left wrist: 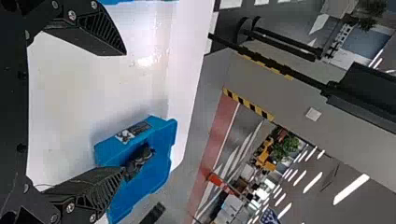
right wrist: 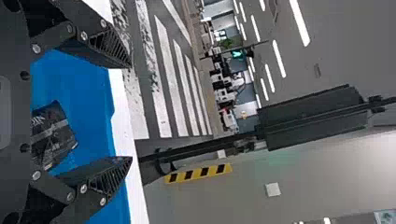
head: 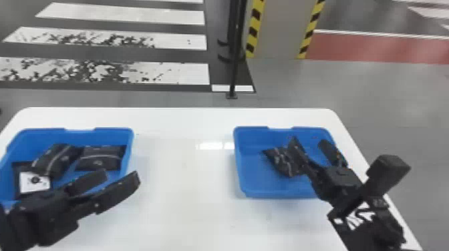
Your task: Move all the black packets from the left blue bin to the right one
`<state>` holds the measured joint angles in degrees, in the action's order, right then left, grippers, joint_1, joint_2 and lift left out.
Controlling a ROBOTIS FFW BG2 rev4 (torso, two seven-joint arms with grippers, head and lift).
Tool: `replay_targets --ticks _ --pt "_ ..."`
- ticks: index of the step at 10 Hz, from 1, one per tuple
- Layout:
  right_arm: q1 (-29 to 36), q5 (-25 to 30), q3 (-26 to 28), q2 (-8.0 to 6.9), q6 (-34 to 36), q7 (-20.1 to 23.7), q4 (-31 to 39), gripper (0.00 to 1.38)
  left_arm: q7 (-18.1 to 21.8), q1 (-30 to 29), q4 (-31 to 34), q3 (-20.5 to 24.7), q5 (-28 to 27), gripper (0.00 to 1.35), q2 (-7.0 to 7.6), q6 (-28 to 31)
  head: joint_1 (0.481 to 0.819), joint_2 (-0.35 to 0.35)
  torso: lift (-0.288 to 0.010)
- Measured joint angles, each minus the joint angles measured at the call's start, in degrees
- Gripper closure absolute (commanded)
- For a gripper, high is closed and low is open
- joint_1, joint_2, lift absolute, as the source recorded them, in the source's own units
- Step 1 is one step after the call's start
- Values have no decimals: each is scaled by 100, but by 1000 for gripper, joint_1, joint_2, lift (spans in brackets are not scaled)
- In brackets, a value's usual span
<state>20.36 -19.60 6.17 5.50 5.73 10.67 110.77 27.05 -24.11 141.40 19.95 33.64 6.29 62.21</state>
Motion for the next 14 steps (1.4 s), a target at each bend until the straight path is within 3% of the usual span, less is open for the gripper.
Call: replay_targets --ticks 3,6,9,12,14 --pt "1235 122 -82 -210 -602 -262 1028 124 -63 445 -307 221 -506 174 138 205 695 -40 -138" --pt "2147 82 -197 -233 -699 -285 1764 127 -153 1109 -864 301 -967 170 340 341 695 40 -138" --pt "2518 -120 -420 -227 -669 -276 1872 134 -238 2102 -1861 105 -1483 171 605 513 695 118 -138" --pt "2548 -222 -459 -200 -602 -276 1867 137 -485 2837 -2749 100 -1986 171 636 698 695 172 -138" --pt "2537 -247 -488 -188 -562 -276 1856 137 -508 3437 -3633 -116 -2118 174 736 894 695 183 -138"
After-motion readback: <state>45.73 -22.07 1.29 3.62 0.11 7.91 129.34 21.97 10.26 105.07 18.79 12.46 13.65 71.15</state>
